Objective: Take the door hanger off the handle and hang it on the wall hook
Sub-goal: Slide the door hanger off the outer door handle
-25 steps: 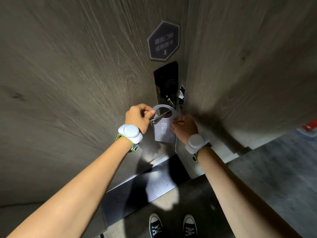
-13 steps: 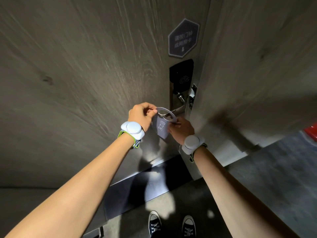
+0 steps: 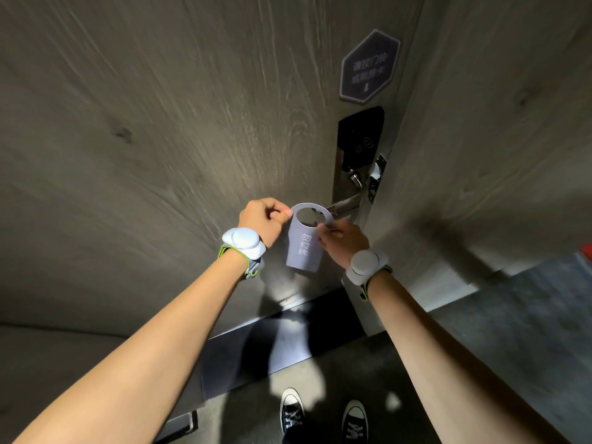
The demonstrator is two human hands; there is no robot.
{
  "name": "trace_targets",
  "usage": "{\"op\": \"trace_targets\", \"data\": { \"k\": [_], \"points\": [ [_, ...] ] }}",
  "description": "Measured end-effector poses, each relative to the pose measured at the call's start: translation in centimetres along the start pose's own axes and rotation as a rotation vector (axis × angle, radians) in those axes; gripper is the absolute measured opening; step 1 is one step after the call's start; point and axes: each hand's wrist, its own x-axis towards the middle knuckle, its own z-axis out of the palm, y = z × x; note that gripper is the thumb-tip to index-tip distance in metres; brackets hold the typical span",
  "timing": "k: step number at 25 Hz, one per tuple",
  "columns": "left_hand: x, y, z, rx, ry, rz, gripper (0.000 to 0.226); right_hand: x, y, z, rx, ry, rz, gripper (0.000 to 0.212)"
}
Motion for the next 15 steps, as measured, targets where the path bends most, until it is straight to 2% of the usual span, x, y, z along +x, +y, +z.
{"op": "trace_targets", "data": {
  "k": [3, 5, 6, 8, 10, 15],
  "points": [
    [-1.2, 0.1, -1.1, -0.055, -0.036, -0.004, 0.021, -1.4, -1.3, -1.2, 0.214, -0.036, -0.131, 0.042],
    [-2.0, 0.5, -1.4, -0.108, -0.074, 0.019, 0.015, -1.9, -1.7, -1.3, 0.39, 0.005, -0.107, 0.032],
    [-2.5, 0.9, -1.4, -0.116, -0.089, 0.039, 0.018, -2.0, -1.4, -1.4, 0.374, 0.039, -0.043, 0.041],
    [-3.0, 1.6, -1.0, -0.086, -0.109, 0.073, 0.04, -1.6, -0.7, -1.8, 0.317, 0.024, 0.021, 0.054],
    [-3.2, 2.7, -0.4, -0.08, -0.106, 0.092, 0.045, -1.7, -0.3, -2.9, 0.238, 0.027, 0.031, 0.056],
    [-2.5, 4.8, 1.4, -0.065, -0.058, 0.094, 0.013, -1.4, 0.3, -4.8, 0.143, 0.051, 0.138, 0.043]
  ]
}}
